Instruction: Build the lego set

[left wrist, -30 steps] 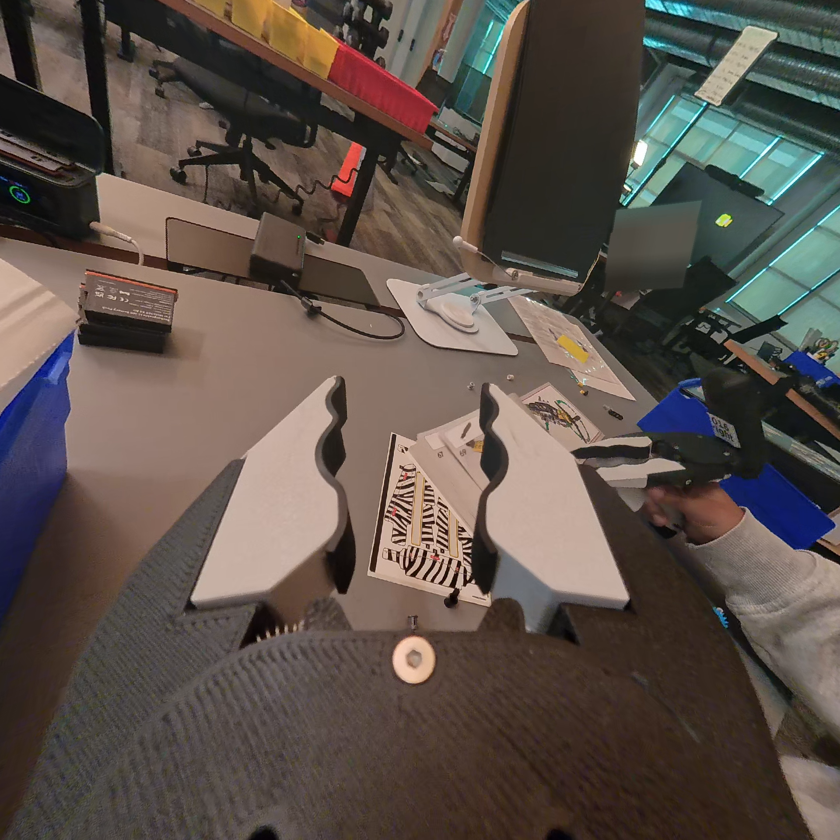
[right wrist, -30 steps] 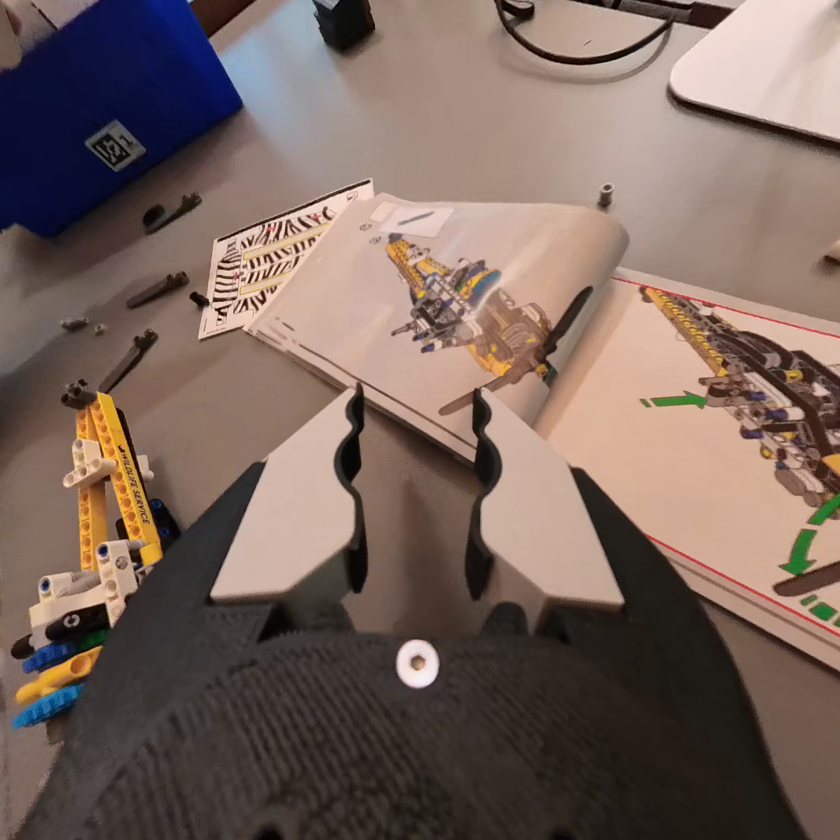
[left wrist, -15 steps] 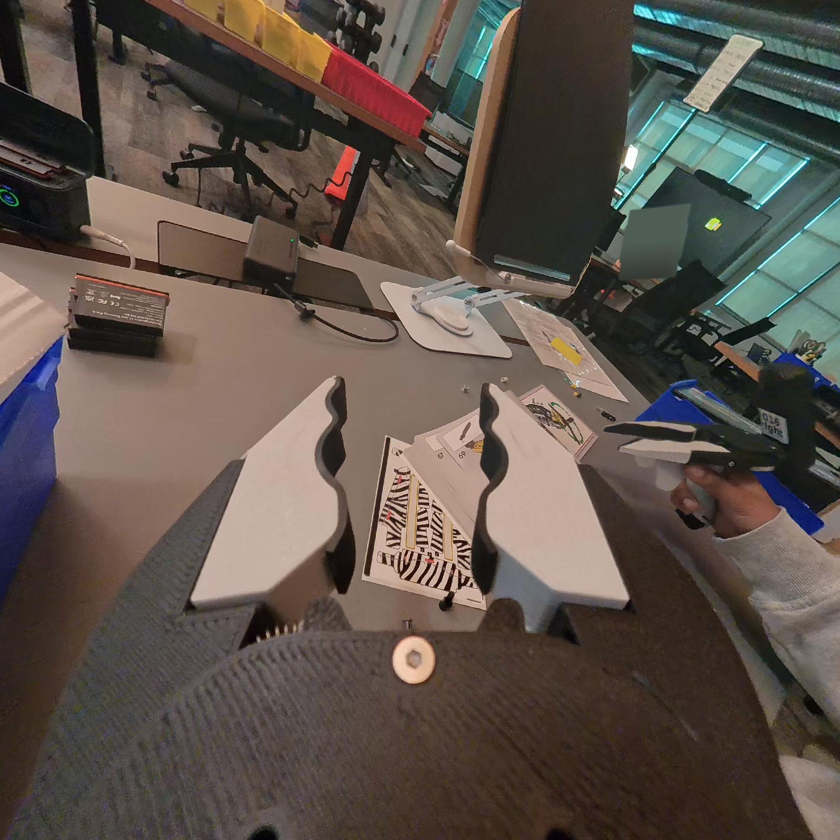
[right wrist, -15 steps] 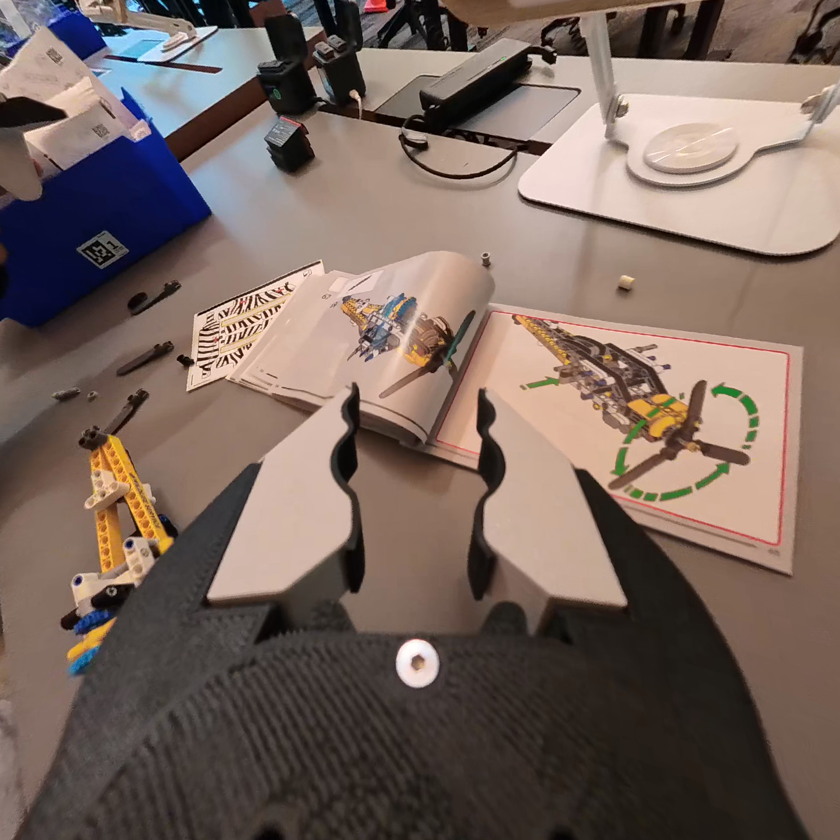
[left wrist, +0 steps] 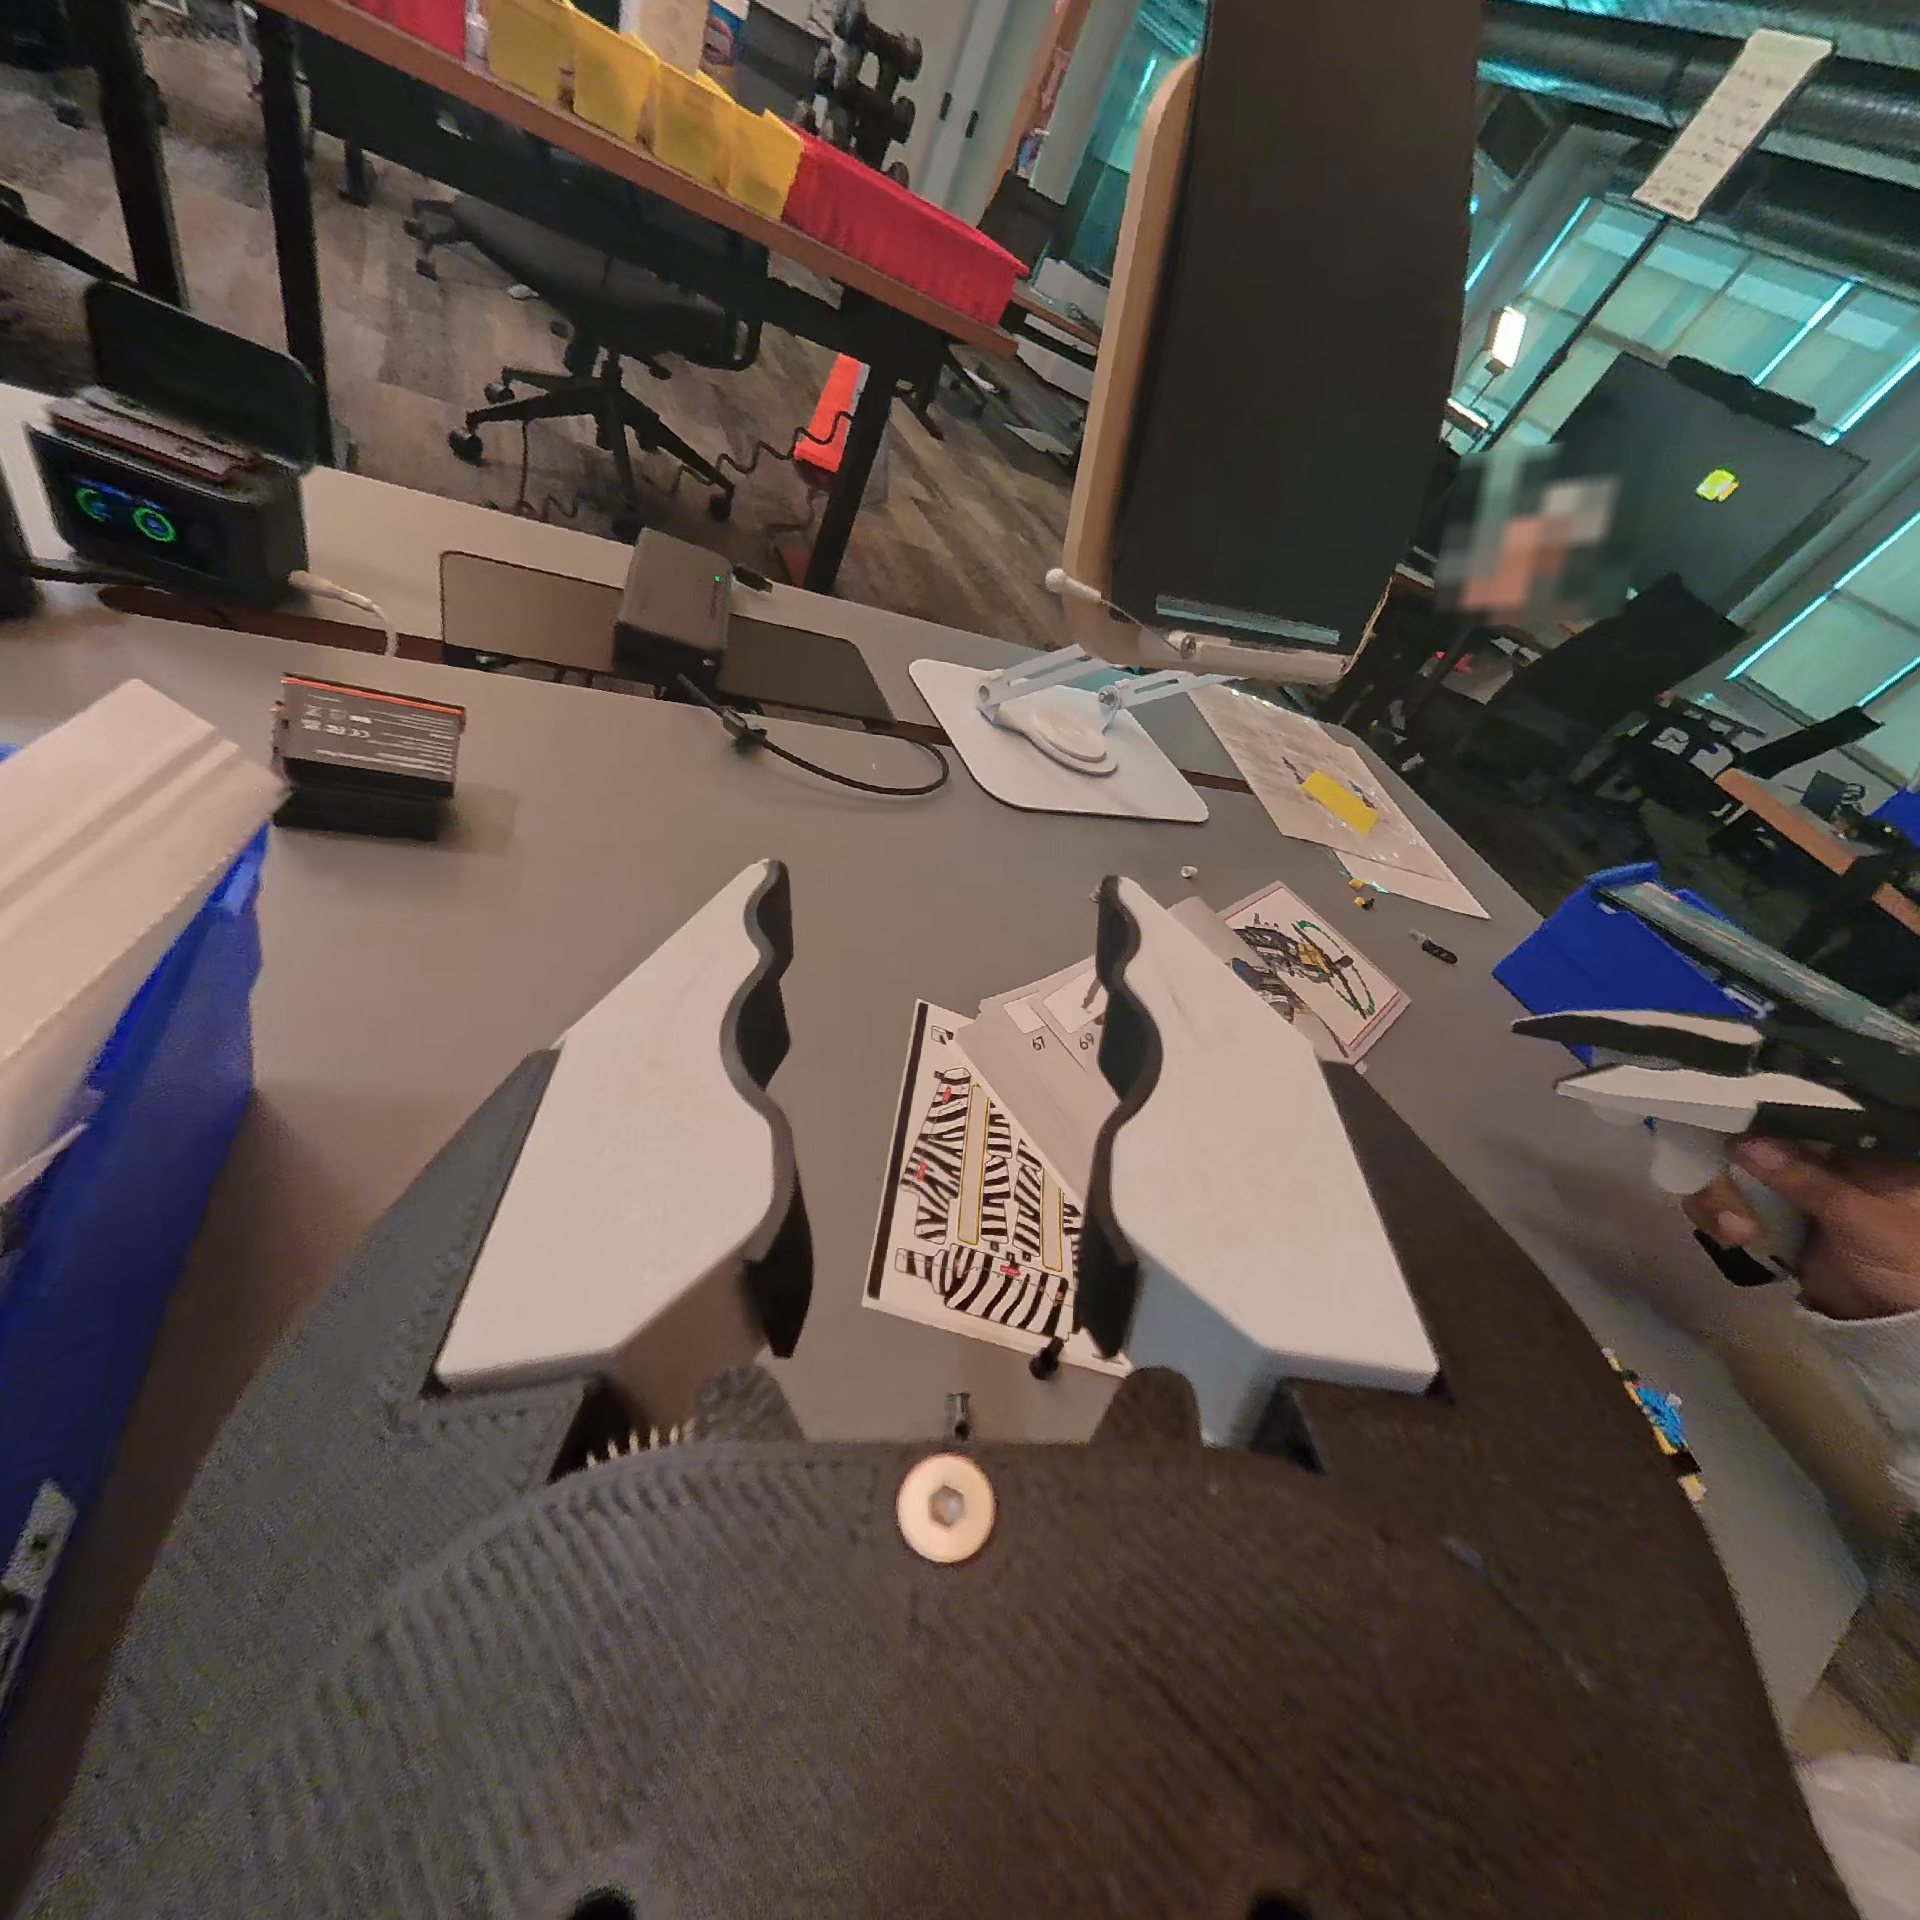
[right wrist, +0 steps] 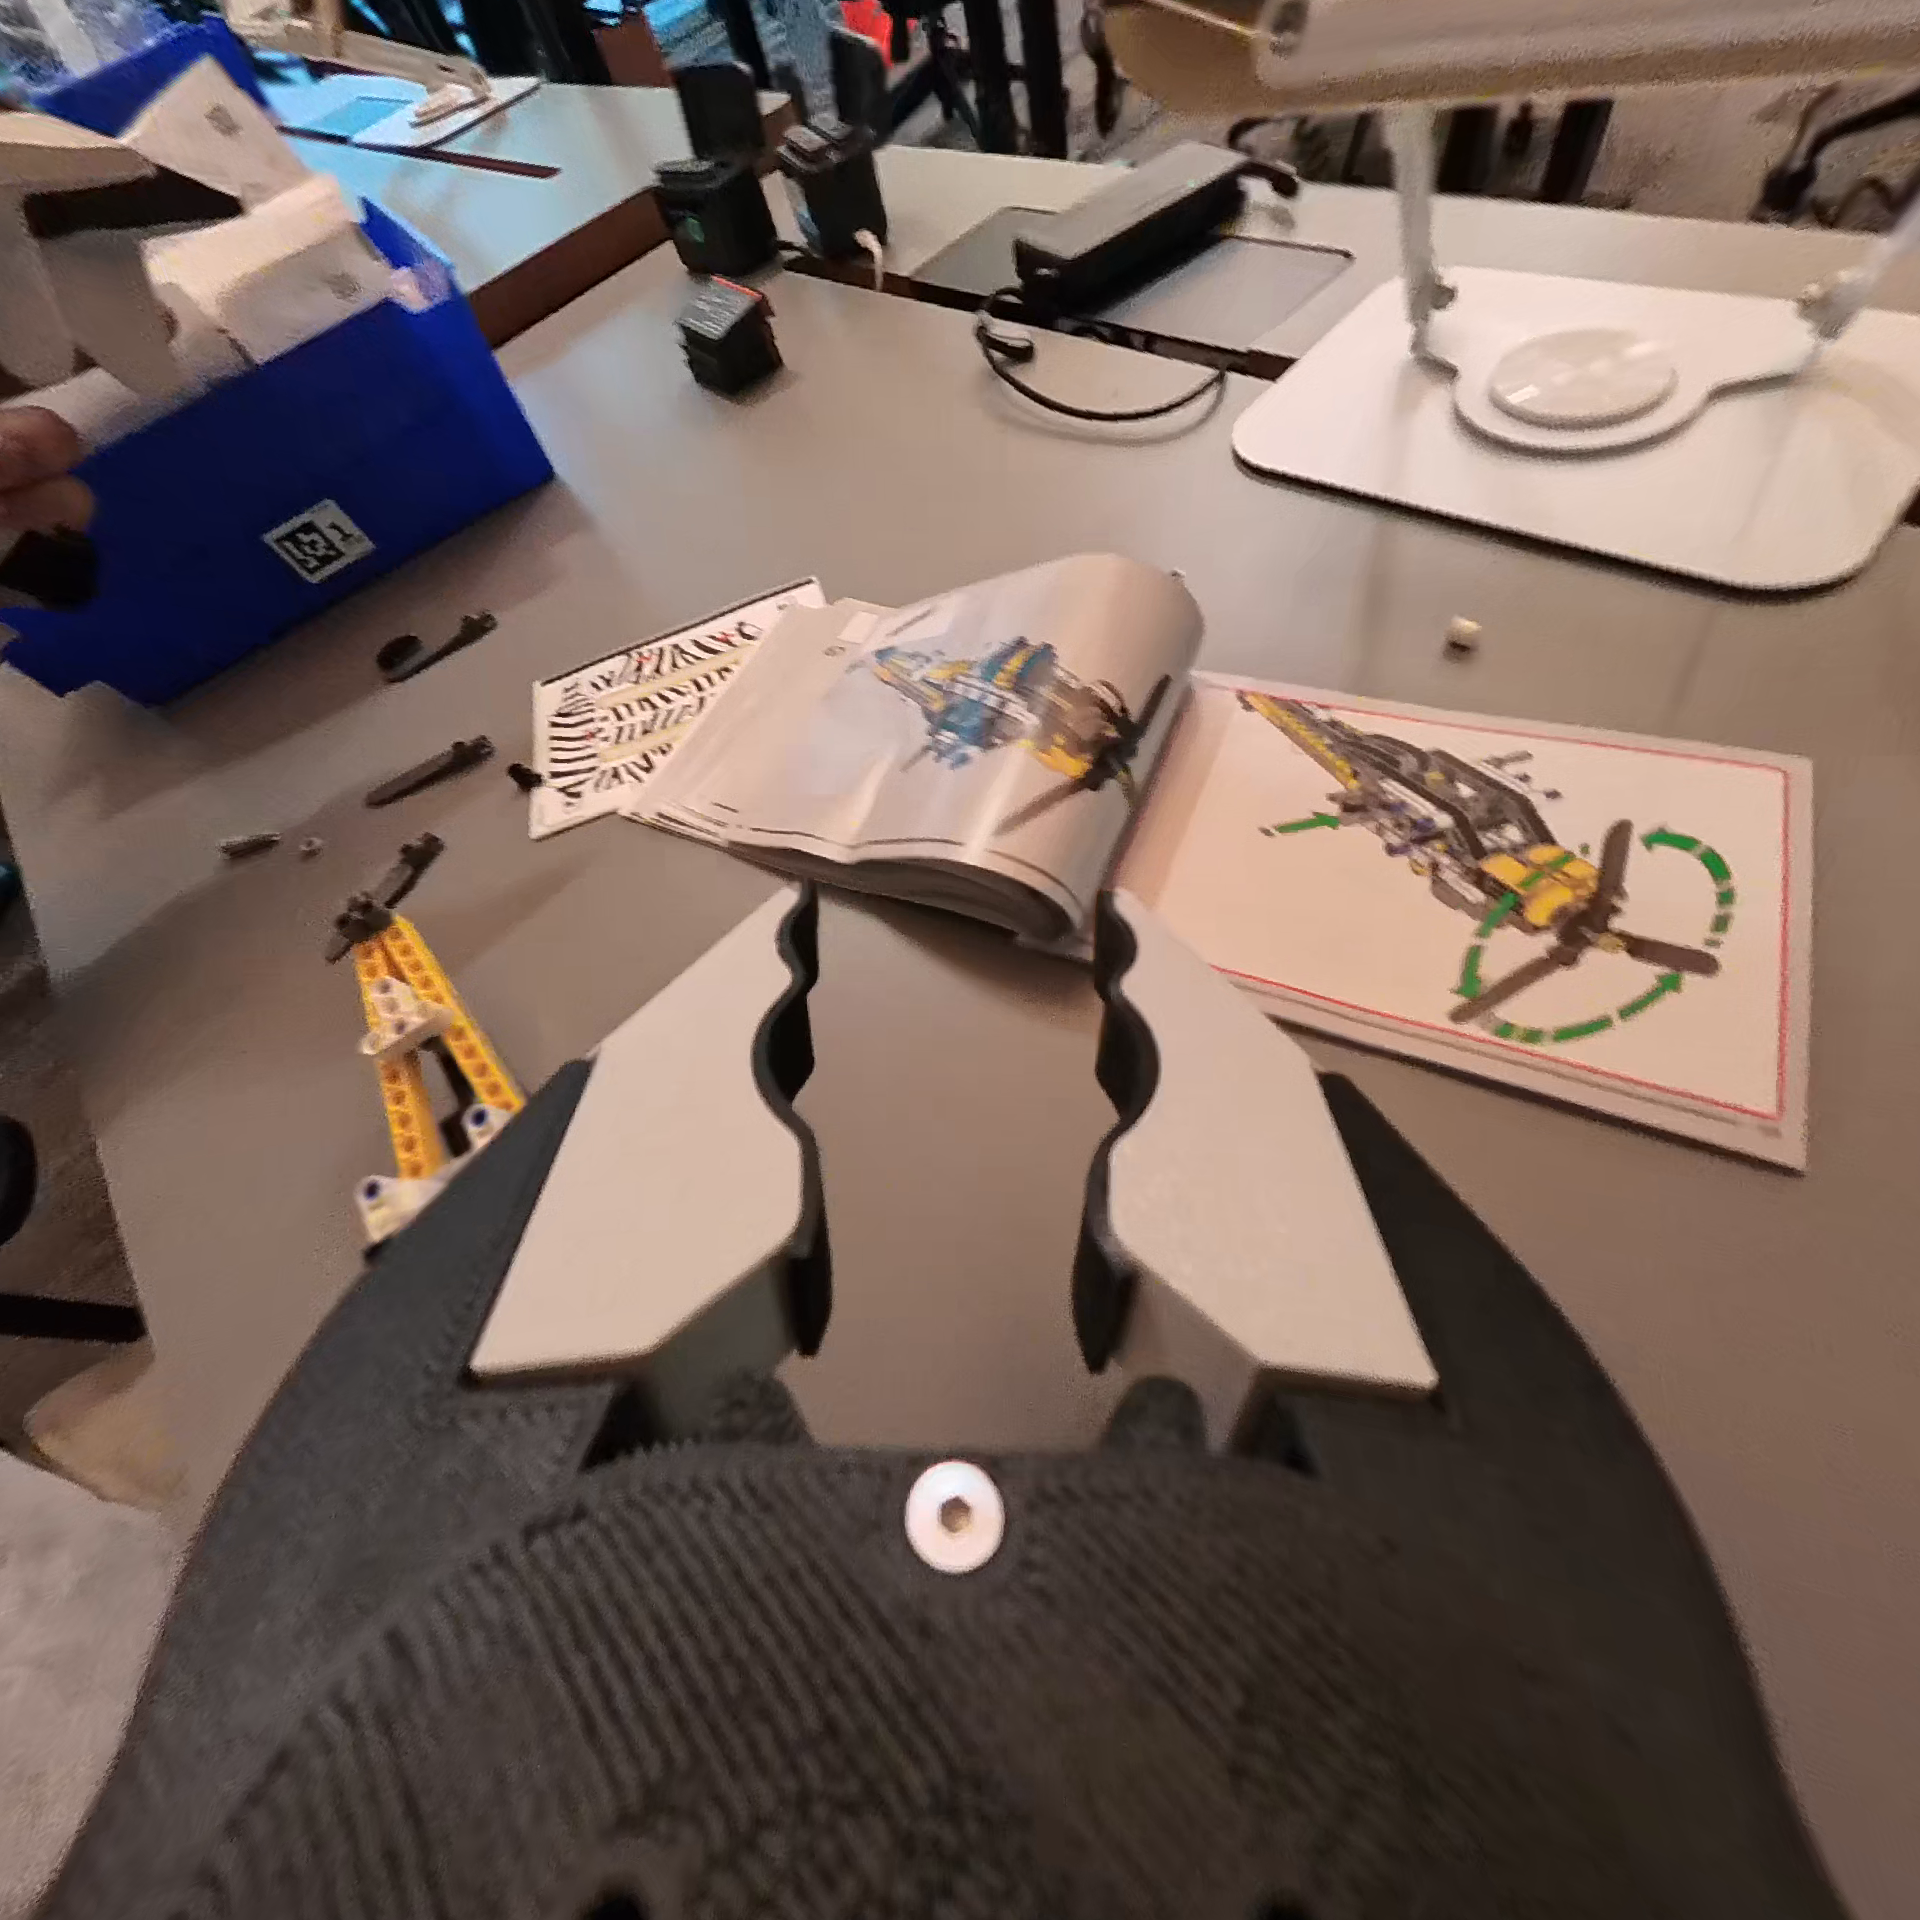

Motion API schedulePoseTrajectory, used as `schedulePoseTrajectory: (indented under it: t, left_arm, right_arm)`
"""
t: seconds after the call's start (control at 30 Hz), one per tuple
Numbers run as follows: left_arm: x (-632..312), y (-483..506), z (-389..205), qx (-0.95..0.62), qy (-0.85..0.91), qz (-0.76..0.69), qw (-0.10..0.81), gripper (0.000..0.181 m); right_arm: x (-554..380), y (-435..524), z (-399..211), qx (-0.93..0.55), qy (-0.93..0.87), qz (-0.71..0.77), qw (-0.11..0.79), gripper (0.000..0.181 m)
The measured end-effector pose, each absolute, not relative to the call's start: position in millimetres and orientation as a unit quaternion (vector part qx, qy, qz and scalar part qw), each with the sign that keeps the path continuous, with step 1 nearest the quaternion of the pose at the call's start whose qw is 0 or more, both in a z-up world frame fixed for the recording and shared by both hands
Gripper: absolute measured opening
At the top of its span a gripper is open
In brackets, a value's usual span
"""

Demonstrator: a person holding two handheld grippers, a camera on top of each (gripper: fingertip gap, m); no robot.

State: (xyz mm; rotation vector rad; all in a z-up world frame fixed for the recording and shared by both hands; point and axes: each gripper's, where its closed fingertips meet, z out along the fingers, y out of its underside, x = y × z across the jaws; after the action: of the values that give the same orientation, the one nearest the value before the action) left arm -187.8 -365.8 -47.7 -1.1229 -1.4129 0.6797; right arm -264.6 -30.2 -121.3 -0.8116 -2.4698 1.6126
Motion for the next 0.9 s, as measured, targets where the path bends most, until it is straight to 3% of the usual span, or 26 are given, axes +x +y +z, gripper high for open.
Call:
schedulePoseTrajectory:
  t: [0.27,0.47,0.53,0.63,0.73,0.83,0.9]
  left_arm:
    - [-170,-378,-44,-0.509,-0.614,0.312,0.517,0.053]
    - [-158,-400,-73,-0.581,-0.631,0.369,0.358,0.051]
    - [-157,-404,-78,-0.592,-0.630,0.377,0.332,0.049]
    - [-161,-397,-78,-0.595,-0.622,0.367,0.353,0.049]
    - [-166,-392,-75,-0.591,-0.616,0.364,0.372,0.049]
    - [-166,-391,-74,-0.595,-0.612,0.366,0.370,0.048]
    - [-165,-393,-73,-0.596,-0.611,0.370,0.366,0.048]
  right_arm:
    - [-179,-141,-112,-0.093,-0.892,0.436,0.072,0.053]
    - [-53,-224,-117,0.034,-0.918,0.390,-0.065,0.030]
    - [-40,-232,-135,0.043,-0.929,0.366,-0.033,0.035]
    - [-55,-231,-169,0.033,-0.946,0.317,0.058,0.039]
    - [-58,-240,-182,-0.006,-0.952,0.304,0.026,0.014]
    - [-64,-254,-185,-0.029,-0.957,0.290,0.004,0.010]
    - [-79,-257,-193,-0.029,-0.963,0.263,0.041,0.015]
